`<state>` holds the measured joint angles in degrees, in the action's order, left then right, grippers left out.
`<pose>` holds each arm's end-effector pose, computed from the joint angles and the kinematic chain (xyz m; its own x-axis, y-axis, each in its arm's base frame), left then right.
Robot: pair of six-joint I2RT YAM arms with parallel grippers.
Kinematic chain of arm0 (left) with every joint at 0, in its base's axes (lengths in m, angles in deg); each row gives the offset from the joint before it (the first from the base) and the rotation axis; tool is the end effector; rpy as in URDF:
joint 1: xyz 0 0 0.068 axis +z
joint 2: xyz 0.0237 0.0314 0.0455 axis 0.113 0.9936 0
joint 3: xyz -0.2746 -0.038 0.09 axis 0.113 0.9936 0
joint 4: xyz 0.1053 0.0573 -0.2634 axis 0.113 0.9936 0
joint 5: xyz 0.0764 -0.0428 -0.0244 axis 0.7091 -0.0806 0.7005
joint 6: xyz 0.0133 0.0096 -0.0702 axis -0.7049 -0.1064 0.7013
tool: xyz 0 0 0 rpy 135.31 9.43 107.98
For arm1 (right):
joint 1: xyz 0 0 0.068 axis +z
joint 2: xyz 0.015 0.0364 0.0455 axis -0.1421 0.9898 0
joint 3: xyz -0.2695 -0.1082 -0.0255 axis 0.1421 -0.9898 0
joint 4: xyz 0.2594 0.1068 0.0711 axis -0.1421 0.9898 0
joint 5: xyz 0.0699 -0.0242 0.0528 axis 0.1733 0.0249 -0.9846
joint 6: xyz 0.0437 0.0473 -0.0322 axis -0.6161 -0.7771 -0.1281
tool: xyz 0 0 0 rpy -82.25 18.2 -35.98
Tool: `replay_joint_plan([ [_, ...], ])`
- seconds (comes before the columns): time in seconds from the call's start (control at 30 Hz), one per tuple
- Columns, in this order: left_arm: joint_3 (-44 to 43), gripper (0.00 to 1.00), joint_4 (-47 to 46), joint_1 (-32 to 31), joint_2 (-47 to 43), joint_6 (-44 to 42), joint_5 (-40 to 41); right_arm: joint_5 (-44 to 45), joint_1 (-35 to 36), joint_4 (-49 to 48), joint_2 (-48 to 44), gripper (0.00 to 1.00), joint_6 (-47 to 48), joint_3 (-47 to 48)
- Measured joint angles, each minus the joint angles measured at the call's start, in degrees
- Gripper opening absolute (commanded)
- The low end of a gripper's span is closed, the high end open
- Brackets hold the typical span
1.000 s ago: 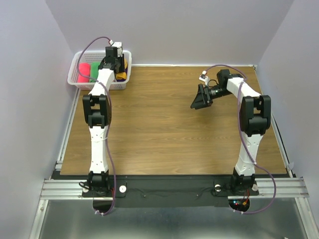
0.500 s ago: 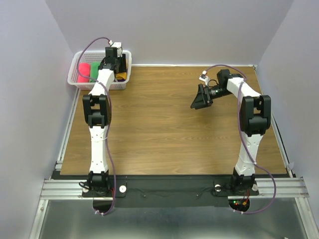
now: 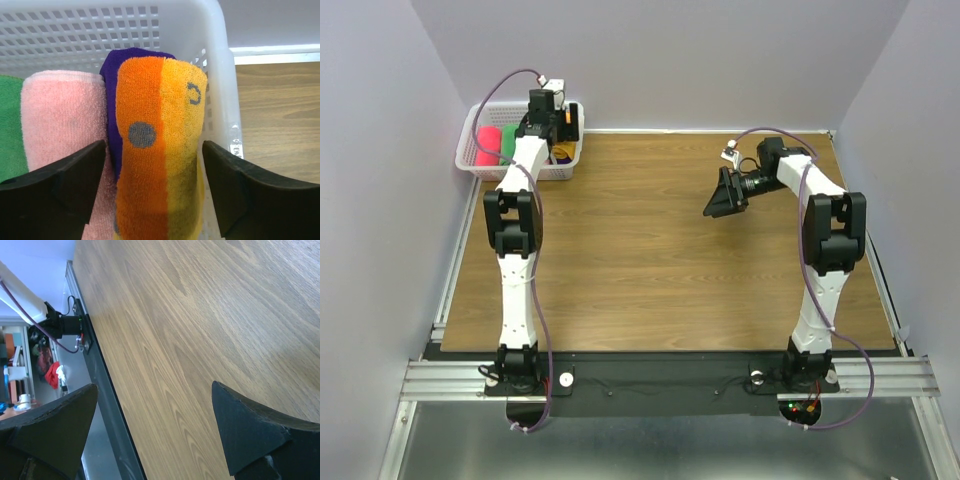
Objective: Roll the towels
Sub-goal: Place the rolled towel into the container
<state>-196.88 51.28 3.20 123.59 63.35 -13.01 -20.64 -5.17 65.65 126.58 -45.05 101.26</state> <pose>0.6453 -0.0395 0.2524 -0.3935 0.0693 -0.9167 0.1130 0.9932 0.0266 0.4564 0.0774 0.2041 -0.8729 -0.1957 -0.4470 -0.4874 0.3935 0.7795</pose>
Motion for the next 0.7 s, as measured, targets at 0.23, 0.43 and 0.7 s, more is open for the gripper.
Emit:
replay_joint_plan([
  [0.23, 0.00, 0.95, 0.46, -0.04, -5.01, -0.63, -0.85, 0.00, 0.00, 0.00, -0.22, 1.00, -0.02, 0.00],
  [0.43, 0.00, 0.99, 2.36, -0.28, -11.45, -2.19, -2.43, 0.52, 0.00, 0.00, -1.81, 1.00, -0.42, 0.02],
  [0.7, 9.66, 0.99, 8.74, -0.94, -29.75, -6.01, -6.51, 9.14, 0.00, -4.33, -10.82, 1.00, -5.97, -3.10],
])
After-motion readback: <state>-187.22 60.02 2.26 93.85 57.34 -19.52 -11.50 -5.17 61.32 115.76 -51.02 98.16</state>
